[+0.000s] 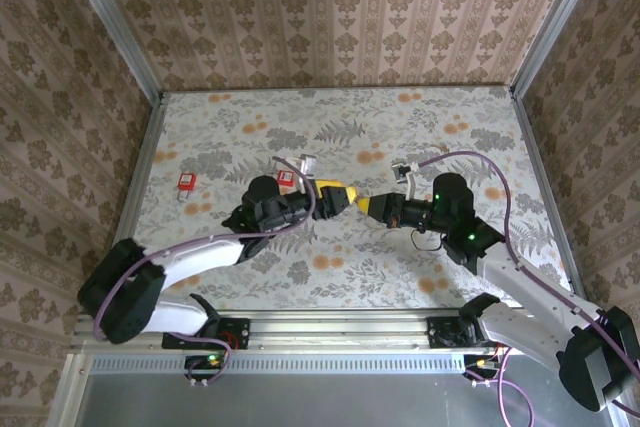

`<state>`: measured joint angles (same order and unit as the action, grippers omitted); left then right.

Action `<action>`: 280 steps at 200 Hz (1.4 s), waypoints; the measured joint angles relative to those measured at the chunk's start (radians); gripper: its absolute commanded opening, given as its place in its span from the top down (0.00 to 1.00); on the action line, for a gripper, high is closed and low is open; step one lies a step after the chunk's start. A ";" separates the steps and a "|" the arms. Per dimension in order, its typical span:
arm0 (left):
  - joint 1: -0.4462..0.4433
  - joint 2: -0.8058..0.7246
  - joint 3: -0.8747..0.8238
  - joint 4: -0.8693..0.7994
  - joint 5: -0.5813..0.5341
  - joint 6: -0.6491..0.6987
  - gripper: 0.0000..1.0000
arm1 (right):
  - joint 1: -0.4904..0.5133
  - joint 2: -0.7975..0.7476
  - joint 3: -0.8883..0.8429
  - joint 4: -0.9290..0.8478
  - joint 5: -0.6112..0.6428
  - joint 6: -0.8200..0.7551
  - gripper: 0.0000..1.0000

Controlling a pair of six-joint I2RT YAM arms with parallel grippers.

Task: Unlock with the key

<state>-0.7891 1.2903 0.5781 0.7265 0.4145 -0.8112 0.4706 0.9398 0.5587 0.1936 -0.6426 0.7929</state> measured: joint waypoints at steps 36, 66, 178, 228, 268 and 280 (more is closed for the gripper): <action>0.083 -0.161 0.107 -0.449 -0.140 0.081 0.00 | -0.001 0.014 0.077 -0.201 0.035 -0.089 1.00; 0.166 -0.149 0.275 -0.822 -0.220 0.163 0.01 | -0.001 0.043 0.117 -0.330 0.064 -0.145 1.00; 0.372 0.386 0.566 -1.283 -0.225 0.093 0.14 | 0.032 0.072 0.146 -0.515 0.154 -0.204 1.00; 0.398 0.585 0.804 -1.399 -0.201 -0.139 0.17 | 0.032 -0.006 0.092 -0.517 0.175 -0.192 1.00; 0.391 0.702 0.919 -1.509 -0.189 -0.268 0.17 | 0.032 -0.029 0.067 -0.518 0.188 -0.187 1.00; 0.391 0.722 0.953 -1.538 -0.195 -0.294 0.17 | 0.032 -0.040 0.059 -0.517 0.190 -0.186 1.00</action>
<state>-0.3985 2.0121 1.5311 -0.8120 0.2195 -1.1049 0.5022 0.9001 0.6174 -0.3229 -0.4530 0.6067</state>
